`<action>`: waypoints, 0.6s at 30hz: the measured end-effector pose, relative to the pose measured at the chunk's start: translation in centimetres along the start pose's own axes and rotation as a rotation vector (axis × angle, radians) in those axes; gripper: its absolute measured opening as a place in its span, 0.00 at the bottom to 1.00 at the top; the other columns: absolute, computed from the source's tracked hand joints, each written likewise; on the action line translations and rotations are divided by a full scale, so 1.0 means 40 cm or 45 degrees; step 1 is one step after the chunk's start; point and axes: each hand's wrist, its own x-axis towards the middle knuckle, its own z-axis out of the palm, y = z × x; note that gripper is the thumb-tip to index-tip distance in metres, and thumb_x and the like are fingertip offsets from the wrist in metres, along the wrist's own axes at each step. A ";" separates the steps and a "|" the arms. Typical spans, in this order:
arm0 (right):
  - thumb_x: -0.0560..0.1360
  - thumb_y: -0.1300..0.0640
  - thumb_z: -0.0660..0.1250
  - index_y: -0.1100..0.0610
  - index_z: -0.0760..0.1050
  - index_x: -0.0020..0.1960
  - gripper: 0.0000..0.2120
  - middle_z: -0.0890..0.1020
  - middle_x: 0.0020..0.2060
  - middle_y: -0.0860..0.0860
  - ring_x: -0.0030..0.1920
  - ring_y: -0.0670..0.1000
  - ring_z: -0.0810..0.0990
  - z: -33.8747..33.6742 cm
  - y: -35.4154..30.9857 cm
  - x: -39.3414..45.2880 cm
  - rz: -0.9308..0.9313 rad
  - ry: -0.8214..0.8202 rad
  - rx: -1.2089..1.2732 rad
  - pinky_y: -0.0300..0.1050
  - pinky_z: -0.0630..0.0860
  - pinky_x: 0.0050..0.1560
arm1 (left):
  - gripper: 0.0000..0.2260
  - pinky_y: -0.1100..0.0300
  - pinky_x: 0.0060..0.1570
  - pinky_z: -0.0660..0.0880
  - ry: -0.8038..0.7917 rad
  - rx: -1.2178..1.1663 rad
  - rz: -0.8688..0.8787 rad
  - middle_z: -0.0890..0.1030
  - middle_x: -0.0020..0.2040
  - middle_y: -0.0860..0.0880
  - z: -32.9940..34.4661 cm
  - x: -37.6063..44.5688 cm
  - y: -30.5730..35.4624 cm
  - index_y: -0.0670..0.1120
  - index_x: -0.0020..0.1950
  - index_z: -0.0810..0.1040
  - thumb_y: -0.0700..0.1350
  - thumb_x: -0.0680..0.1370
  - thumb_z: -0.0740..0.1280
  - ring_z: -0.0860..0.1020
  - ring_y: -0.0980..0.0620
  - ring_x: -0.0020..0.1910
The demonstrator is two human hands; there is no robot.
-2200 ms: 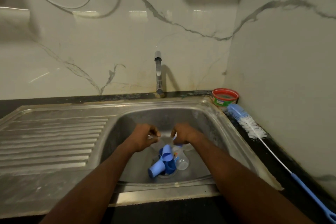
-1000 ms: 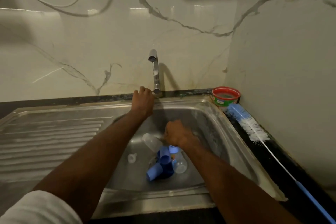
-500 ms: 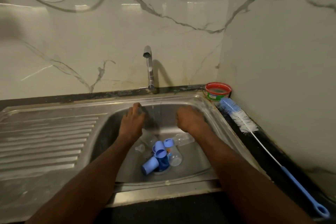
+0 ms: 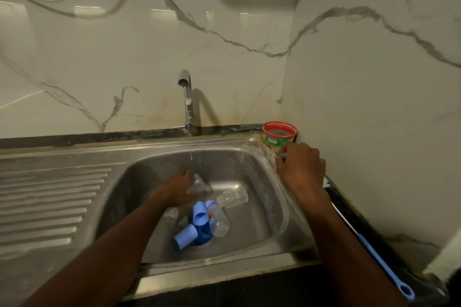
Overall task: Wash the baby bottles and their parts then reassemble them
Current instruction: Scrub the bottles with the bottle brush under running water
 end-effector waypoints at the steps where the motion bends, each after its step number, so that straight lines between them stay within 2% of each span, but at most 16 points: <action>1: 0.79 0.45 0.67 0.49 0.77 0.58 0.11 0.79 0.56 0.52 0.58 0.57 0.74 -0.002 -0.002 0.000 0.014 0.010 -0.003 0.53 0.70 0.57 | 0.26 0.53 0.59 0.75 0.119 -0.308 -0.023 0.77 0.62 0.49 -0.021 -0.003 0.016 0.49 0.68 0.73 0.61 0.76 0.70 0.77 0.50 0.59; 3: 0.79 0.45 0.67 0.50 0.77 0.57 0.11 0.79 0.55 0.53 0.58 0.57 0.74 -0.003 -0.009 -0.002 0.015 0.048 0.005 0.54 0.70 0.57 | 0.20 0.59 0.50 0.75 0.356 -0.827 -0.084 0.78 0.56 0.50 -0.074 -0.008 0.069 0.48 0.68 0.70 0.52 0.80 0.70 0.79 0.52 0.53; 6: 0.80 0.47 0.66 0.51 0.77 0.60 0.12 0.78 0.57 0.54 0.60 0.59 0.73 -0.019 -0.004 -0.006 0.078 0.037 -0.025 0.56 0.70 0.59 | 0.20 0.61 0.40 0.77 0.541 -1.405 -0.128 0.77 0.55 0.51 -0.147 0.001 0.159 0.50 0.71 0.64 0.45 0.82 0.68 0.80 0.53 0.49; 9: 0.80 0.51 0.64 0.52 0.72 0.65 0.15 0.74 0.61 0.58 0.63 0.61 0.70 -0.042 0.025 -0.007 0.215 -0.029 -0.070 0.57 0.67 0.63 | 0.19 0.51 0.43 0.81 0.671 -1.806 -0.205 0.77 0.58 0.46 -0.191 0.039 0.209 0.49 0.69 0.67 0.46 0.81 0.69 0.80 0.48 0.52; 12: 0.79 0.51 0.65 0.57 0.69 0.65 0.17 0.71 0.62 0.60 0.63 0.62 0.69 -0.047 0.060 -0.007 0.287 -0.057 -0.052 0.57 0.67 0.62 | 0.12 0.44 0.53 0.82 0.676 -2.078 -0.328 0.82 0.54 0.43 -0.227 0.073 0.242 0.49 0.58 0.77 0.50 0.78 0.73 0.82 0.46 0.50; 14: 0.78 0.50 0.66 0.58 0.68 0.64 0.19 0.72 0.62 0.60 0.63 0.61 0.70 -0.050 0.074 -0.014 0.285 -0.087 -0.019 0.55 0.69 0.61 | 0.15 0.46 0.53 0.82 0.737 -2.021 -0.303 0.82 0.52 0.45 -0.240 0.089 0.244 0.47 0.59 0.78 0.53 0.77 0.73 0.82 0.47 0.50; 16: 0.78 0.50 0.67 0.60 0.68 0.64 0.20 0.73 0.61 0.60 0.63 0.61 0.72 -0.058 0.088 -0.025 0.282 -0.109 -0.003 0.54 0.71 0.58 | 0.21 0.49 0.52 0.82 0.834 -1.647 -0.185 0.80 0.55 0.47 -0.248 0.092 0.236 0.48 0.63 0.74 0.57 0.77 0.72 0.81 0.49 0.52; 18: 0.78 0.51 0.68 0.61 0.68 0.64 0.20 0.74 0.61 0.60 0.63 0.61 0.73 -0.067 0.100 -0.036 0.294 -0.138 -0.006 0.52 0.72 0.57 | 0.24 0.56 0.51 0.80 0.851 -1.369 -0.049 0.79 0.60 0.48 -0.248 0.092 0.218 0.48 0.68 0.71 0.60 0.78 0.70 0.80 0.50 0.55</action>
